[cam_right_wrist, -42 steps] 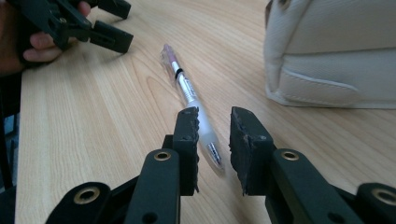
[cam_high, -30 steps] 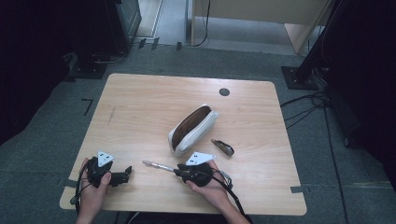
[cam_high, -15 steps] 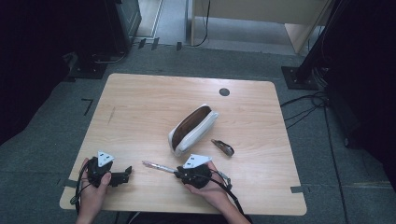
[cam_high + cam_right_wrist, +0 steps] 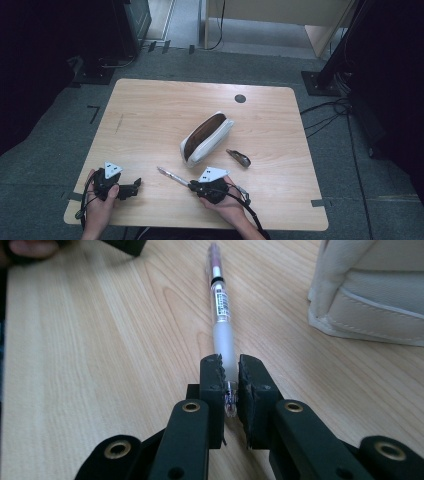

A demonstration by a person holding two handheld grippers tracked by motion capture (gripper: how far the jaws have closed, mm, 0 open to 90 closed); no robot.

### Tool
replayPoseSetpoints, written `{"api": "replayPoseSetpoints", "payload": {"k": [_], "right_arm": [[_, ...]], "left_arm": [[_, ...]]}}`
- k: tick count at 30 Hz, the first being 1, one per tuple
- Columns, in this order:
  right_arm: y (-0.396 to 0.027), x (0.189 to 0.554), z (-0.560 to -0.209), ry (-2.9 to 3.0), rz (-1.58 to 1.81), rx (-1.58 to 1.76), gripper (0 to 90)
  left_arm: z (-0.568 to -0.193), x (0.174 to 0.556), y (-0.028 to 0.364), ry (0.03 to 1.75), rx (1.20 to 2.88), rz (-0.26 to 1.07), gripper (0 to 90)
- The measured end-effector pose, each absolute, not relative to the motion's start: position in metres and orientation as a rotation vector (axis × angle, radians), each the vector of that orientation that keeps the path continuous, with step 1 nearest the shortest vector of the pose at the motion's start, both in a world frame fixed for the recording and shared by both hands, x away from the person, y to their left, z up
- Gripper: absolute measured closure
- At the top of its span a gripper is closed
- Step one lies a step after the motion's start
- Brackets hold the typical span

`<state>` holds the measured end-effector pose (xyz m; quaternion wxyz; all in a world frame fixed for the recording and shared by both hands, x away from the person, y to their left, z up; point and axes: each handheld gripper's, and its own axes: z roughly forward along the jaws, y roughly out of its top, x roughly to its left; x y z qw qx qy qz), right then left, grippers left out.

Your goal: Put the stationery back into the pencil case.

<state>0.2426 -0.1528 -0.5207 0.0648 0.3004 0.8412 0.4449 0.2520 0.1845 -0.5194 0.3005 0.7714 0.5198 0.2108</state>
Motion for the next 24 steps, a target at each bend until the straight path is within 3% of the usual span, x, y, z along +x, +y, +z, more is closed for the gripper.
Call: {"api": "replayPoseSetpoints", "payload": {"k": [12, 24], "right_arm": [[-0.168, 0.237, -0.495, 2.463, 1.434, 0.889, 82.3], [-0.170, 0.233, -0.468, 2.422, 1.501, 0.845, 82.4]], "left_arm": [[-0.519, 0.249, 0.180, 1.338, 2.063, 0.547, 0.0], [-0.515, 0.243, 0.154, 1.081, 2.062, 0.414, 0.0]]}}
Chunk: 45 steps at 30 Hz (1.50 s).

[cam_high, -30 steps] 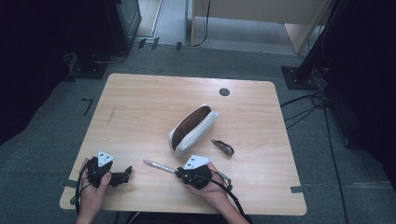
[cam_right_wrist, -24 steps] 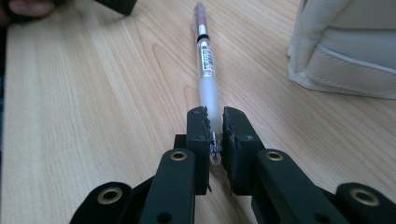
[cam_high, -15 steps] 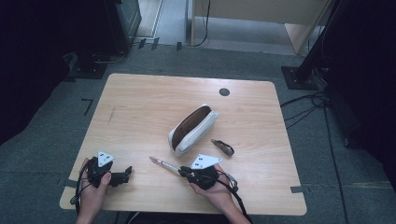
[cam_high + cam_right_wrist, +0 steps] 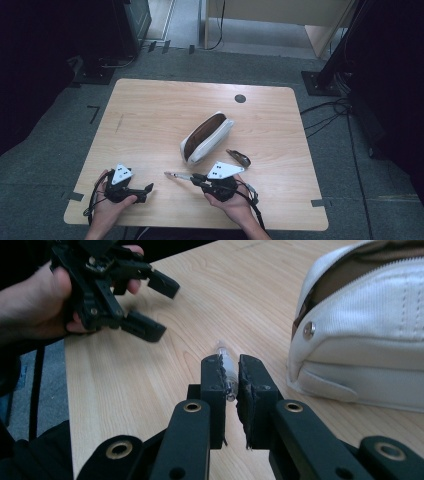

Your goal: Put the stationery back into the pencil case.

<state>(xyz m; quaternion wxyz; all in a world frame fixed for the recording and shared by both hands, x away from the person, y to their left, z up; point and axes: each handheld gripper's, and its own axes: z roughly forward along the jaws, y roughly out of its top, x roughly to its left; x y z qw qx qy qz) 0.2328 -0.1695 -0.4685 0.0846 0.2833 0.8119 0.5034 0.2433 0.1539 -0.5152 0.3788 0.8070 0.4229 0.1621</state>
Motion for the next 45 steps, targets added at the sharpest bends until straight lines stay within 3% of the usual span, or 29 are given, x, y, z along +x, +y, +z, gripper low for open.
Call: {"api": "replayPoseSetpoints", "payload": {"k": [6, 17, 25, 26, 27, 31, 35, 36, 38, 45], "right_arm": [[-0.168, 0.233, -0.459, 2.415, 1.518, 0.837, 82.4], [-0.160, 0.235, -0.447, 2.414, 1.557, 0.814, 82.4], [-0.158, 0.236, -0.443, 2.395, 1.599, 0.817, 82.4], [-0.158, 0.237, -0.443, 2.389, 1.611, 0.828, 82.5], [-0.158, 0.237, -0.443, 2.389, 1.611, 0.828, 82.5], [-0.159, 0.237, -0.443, 2.366, 1.639, 0.849, 82.5], [-0.161, 0.240, -0.443, 2.320, 1.684, 0.885, 83.4], [-0.162, 0.241, -0.443, 2.303, 1.687, 0.904, 88.3], [-0.161, 0.244, -0.445, 2.269, 1.724, 0.936, 81.6], [-0.154, 0.245, -0.449, 2.239, 1.771, 0.947, 72.3]], "left_arm": [[-0.515, 0.245, 0.136, 0.991, 2.081, 0.408, 12.7], [-0.516, 0.240, 0.102, 0.793, 2.139, 0.407, 20.9], [-0.516, 0.241, 0.083, 0.736, 2.154, 0.469, 40.7], [-0.516, 0.241, 0.081, 0.729, 2.155, 0.470, 48.8], [-0.516, 0.240, 0.080, 0.719, 2.160, 0.472, 48.8], [-0.516, 0.237, 0.079, 0.681, 2.150, 0.496, 66.9], [-0.516, 0.233, 0.079, 0.611, 2.142, 0.495, 74.0], [-0.515, 0.232, 0.079, 0.606, 2.135, 0.485, 76.2], [-0.515, 0.231, 0.079, 0.578, 2.130, 0.469, 76.5], [-0.513, 0.230, 0.079, 0.588, 2.111, 0.436, 76.7]]}}
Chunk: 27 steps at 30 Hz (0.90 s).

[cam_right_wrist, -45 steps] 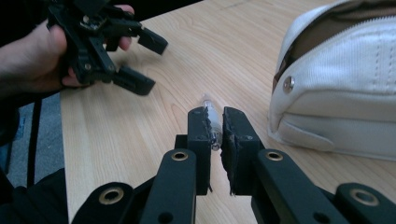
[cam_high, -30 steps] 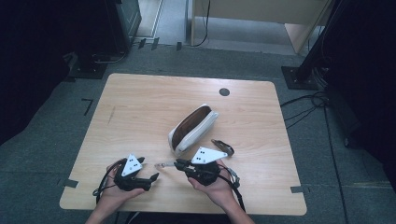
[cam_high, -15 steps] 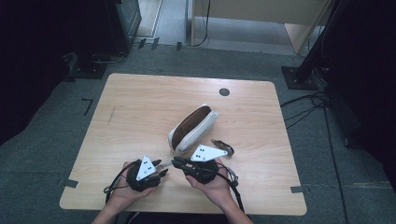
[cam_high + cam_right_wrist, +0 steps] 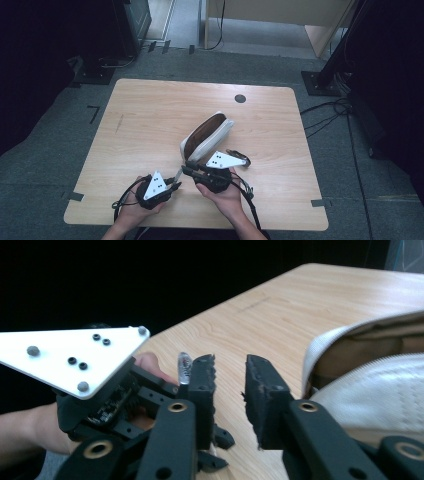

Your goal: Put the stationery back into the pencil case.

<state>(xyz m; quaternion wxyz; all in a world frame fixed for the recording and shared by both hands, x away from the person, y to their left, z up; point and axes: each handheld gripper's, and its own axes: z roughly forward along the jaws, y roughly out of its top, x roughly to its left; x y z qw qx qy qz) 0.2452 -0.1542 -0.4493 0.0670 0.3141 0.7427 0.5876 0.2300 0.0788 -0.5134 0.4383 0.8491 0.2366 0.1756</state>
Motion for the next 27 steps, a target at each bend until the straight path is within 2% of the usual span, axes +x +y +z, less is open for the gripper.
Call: {"api": "replayPoseSetpoints", "payload": {"k": [5, 13, 18, 20, 24, 26, 27], "right_arm": [[-0.154, 0.242, -0.449, 2.181, 1.803, 0.949, 71.1], [-0.138, 0.239, -0.451, 2.229, 1.810, 0.907, 67.6], [-0.128, 0.243, -0.453, 2.238, 1.810, 0.915, 72.2], [-0.126, 0.243, -0.453, 2.236, 1.810, 0.911, 78.7], [-0.124, 0.243, -0.450, 2.226, 1.785, 0.917, 80.5], [-0.124, 0.243, -0.450, 2.225, 1.785, 0.916, 80.6], [-0.125, 0.244, -0.446, 2.211, 1.800, 0.920, 80.7]], "left_arm": [[-0.511, 0.234, 0.086, 0.648, 2.069, 0.389, 76.7], [-0.509, 0.233, 0.084, 0.644, 2.063, 0.352, 76.8], [-0.510, 0.233, 0.084, 0.648, 2.063, 0.349, 76.8], [-0.510, 0.233, 0.084, 0.645, 2.061, 0.349, 76.8], [-0.510, 0.233, 0.087, 0.645, 2.055, 0.334, 76.4], [-0.510, 0.234, 0.089, 0.657, 2.052, 0.330, 74.4], [-0.512, 0.233, 0.090, 0.662, 2.072, 0.327, 65.9]]}}
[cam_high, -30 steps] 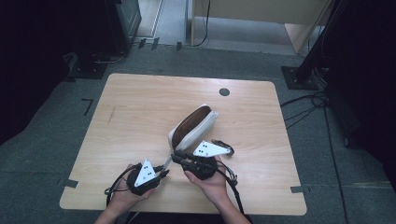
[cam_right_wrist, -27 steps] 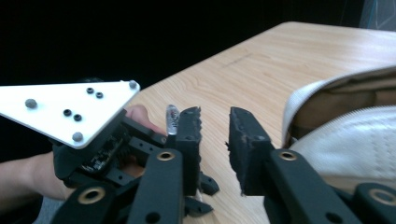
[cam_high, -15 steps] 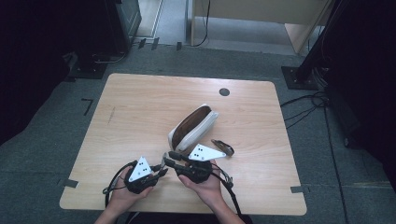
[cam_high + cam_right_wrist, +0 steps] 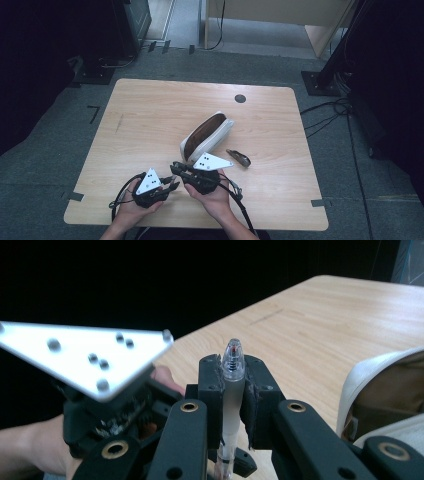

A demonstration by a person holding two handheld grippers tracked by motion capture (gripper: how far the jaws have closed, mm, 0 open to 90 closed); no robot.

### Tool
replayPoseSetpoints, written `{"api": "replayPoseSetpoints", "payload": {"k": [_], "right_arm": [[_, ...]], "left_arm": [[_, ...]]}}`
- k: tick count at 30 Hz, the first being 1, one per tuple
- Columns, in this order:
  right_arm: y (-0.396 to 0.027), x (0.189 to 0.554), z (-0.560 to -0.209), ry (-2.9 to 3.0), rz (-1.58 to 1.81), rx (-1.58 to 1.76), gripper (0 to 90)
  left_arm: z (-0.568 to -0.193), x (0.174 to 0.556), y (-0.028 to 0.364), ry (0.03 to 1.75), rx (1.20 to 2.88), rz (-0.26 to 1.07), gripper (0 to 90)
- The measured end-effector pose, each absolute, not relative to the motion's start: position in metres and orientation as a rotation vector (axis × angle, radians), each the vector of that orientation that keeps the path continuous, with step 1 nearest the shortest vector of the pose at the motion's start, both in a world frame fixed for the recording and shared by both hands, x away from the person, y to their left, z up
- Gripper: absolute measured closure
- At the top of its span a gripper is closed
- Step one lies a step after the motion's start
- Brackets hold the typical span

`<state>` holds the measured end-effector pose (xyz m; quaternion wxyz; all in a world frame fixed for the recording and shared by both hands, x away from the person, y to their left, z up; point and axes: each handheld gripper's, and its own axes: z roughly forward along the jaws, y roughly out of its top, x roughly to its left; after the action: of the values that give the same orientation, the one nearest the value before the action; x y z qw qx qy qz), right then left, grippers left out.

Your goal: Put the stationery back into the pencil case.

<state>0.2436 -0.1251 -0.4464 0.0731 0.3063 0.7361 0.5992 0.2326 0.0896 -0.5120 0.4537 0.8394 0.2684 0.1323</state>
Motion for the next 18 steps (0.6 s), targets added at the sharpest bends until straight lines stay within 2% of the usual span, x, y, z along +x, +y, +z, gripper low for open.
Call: {"api": "replayPoseSetpoints", "payload": {"k": [2, 3, 4, 10, 13, 14, 15, 18], "right_arm": [[-0.126, 0.244, -0.443, 2.204, 1.802, 0.918, 80.7], [-0.129, 0.244, -0.436, 2.179, 1.806, 0.902, 80.7], [-0.129, 0.244, -0.436, 2.179, 1.806, 0.902, 80.7], [-0.144, 0.251, -0.408, 2.101, 1.823, 0.890, 80.7], [-0.148, 0.254, -0.400, 2.076, 1.832, 0.885, 80.7], [-0.153, 0.256, -0.392, 2.051, 1.840, 0.889, 80.7], [-0.153, 0.256, -0.392, 2.051, 1.840, 0.889, 80.7], [-0.159, 0.259, -0.382, 2.023, 1.836, 0.886, 80.7]], "left_arm": [[-0.512, 0.232, 0.091, 0.661, 2.078, 0.324, 62.7], [-0.512, 0.231, 0.093, 0.660, 2.077, 0.314, 55.1], [-0.512, 0.231, 0.095, 0.666, 2.073, 0.302, 55.1], [-0.509, 0.235, 0.115, 0.743, 2.043, 0.307, 38.4], [-0.508, 0.236, 0.122, 0.764, 2.042, 0.321, 34.9], [-0.508, 0.237, 0.125, 0.783, 2.044, 0.324, 28.6], [-0.508, 0.237, 0.127, 0.800, 2.048, 0.326, 28.6], [-0.509, 0.238, 0.135, 0.843, 2.066, 0.353, 20.9]]}}
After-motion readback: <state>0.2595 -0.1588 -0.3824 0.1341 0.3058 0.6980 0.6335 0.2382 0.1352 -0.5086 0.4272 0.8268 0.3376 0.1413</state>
